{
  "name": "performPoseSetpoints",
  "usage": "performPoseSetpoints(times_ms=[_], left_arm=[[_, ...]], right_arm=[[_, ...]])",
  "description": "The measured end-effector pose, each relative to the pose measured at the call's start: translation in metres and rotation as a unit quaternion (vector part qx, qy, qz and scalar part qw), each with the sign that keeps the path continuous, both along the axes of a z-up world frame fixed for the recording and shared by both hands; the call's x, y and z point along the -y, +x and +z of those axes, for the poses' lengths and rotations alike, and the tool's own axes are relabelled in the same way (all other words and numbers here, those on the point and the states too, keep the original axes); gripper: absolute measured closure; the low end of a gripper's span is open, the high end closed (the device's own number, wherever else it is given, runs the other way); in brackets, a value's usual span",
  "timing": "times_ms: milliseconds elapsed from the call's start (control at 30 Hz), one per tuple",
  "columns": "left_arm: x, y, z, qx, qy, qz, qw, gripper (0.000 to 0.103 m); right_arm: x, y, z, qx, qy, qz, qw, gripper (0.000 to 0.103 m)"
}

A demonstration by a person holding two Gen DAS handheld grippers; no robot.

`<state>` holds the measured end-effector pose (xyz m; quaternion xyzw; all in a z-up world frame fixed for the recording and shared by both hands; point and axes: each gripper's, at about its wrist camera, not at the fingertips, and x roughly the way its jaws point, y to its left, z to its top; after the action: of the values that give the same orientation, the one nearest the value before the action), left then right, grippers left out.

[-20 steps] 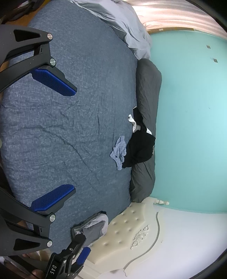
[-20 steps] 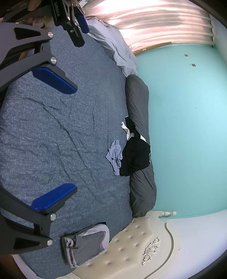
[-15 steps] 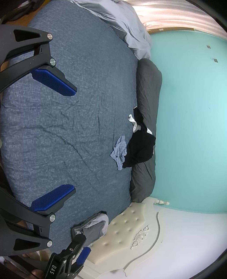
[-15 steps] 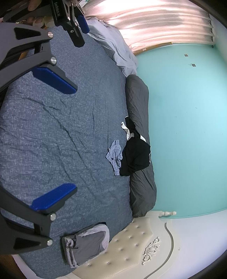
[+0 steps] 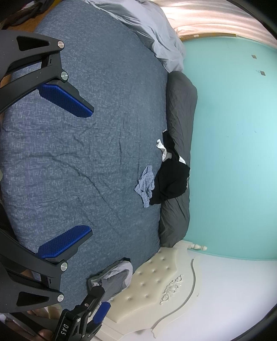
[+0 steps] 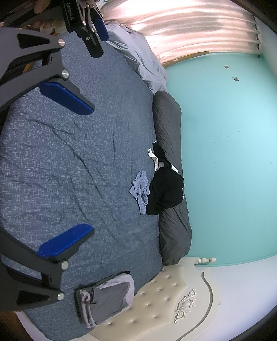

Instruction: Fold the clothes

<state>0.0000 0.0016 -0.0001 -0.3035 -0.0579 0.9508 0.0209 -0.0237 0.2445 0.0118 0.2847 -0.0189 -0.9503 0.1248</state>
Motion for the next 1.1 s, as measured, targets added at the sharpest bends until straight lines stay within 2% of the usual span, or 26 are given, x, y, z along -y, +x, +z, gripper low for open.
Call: performPoseSetpoints(times_ms=[1100], left_arm=[[-0.0021,-0.0013,-0.0005,-0.002,0.0,-0.002,1.0,0.0]], right_arm=[[-0.0024,-0.0022,-0.0054,0.0,-0.001,-0.002,1.0,0.0]])
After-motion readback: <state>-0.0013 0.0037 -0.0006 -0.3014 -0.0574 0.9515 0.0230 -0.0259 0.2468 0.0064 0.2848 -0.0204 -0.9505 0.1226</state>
